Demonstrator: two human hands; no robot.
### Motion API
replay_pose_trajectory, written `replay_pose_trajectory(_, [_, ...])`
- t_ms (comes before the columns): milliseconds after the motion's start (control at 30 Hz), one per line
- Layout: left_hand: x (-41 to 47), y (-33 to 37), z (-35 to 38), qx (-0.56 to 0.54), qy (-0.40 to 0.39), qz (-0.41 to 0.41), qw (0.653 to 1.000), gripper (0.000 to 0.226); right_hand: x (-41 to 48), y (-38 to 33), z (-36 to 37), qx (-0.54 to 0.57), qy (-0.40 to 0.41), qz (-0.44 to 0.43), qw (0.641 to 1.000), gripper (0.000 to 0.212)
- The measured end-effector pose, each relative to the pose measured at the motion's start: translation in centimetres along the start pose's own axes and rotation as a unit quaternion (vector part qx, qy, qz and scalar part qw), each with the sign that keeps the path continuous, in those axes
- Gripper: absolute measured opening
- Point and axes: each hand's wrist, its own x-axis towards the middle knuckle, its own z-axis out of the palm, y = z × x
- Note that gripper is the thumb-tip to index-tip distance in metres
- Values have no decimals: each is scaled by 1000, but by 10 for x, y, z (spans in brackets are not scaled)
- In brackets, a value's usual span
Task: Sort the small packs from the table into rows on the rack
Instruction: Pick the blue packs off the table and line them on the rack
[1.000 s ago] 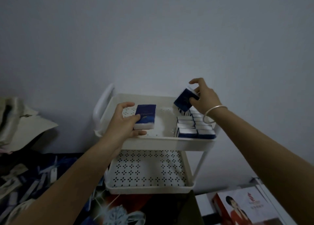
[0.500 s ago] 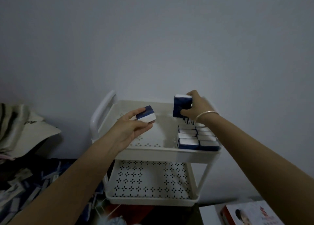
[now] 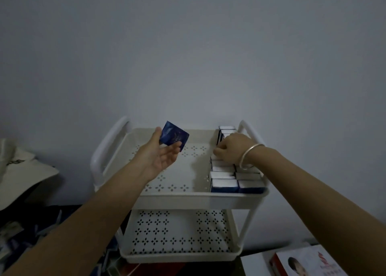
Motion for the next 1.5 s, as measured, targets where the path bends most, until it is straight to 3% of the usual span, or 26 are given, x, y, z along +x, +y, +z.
replay_pose_trajectory(133, [12,-6,9,6,-5,-16,1000,43,1,-1,4,-15,29,-23,999,32])
replay_pose_trajectory(267, [23,-16,22,3,-45,-22,999,40,5,-3,4,82,137,-54,986,44])
replay_pose_trajectory(400, [28,-25,44,129,-26,43,990,41,9,-10,-2,133,166,-60,975,41])
replay_pose_trajectory(533, [35,-33,61,294,-11,78,952,40,10,-2,-7,161,192,-16,968,41])
replay_pose_trajectory(700, [40,-44,67,472,-114,8,874,42,6,7,-7,179,192,3,965,41])
replay_pose_trajectory(900, [41,-44,65,451,-79,-25,889,68,1,4,-7,182,193,-9,964,41])
replay_pose_trajectory(1033, [15,-24,51,424,-75,36,902,62,-15,-9,-9,198,218,-66,953,47])
replay_pose_trajectory(1233, [-75,11,-44,354,-67,126,924,30,-53,-89,-5,246,255,-188,916,36])
replay_pose_trajectory(1367, [-115,-4,-137,341,56,138,928,27,-82,-159,52,296,162,-264,904,26])
replay_pose_trajectory(1500, [-144,-51,-237,384,159,85,906,25,-100,-209,160,275,-54,-239,930,23])
